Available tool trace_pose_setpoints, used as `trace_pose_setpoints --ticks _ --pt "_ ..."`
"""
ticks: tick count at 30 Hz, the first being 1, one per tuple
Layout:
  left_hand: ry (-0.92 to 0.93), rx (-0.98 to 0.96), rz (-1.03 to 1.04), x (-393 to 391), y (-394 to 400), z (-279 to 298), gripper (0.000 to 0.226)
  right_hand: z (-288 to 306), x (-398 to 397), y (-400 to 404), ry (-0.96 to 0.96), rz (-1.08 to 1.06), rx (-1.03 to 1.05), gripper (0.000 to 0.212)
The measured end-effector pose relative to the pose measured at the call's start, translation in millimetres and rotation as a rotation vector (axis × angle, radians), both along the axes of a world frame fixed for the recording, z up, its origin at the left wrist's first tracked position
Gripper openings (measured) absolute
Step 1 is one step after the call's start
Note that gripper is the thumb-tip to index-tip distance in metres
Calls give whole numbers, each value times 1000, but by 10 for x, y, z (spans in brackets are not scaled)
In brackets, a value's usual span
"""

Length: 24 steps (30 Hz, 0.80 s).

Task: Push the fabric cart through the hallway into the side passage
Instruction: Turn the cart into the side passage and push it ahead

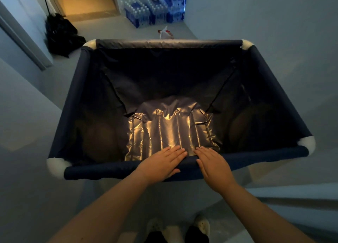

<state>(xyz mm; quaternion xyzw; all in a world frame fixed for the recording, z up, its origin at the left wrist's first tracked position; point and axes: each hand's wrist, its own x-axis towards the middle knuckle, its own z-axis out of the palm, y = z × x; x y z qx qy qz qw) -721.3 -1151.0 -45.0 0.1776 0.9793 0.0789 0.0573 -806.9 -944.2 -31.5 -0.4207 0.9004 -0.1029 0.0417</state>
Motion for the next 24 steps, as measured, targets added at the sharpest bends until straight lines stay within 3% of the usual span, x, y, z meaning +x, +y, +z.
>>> trace_pose_setpoints --ticks 15,20,24 --pt "6 -6 -219 -839 -662 48 56 -57 -374 -478 32 -171 -54 35" --pt "-39 -38 -273 -1263 -856 145 54 -8 -595 -660 12 -214 -35 45" --pt "-9 -65 -266 -1583 -1007 180 53 -17 -810 -823 8 -274 -22 35"
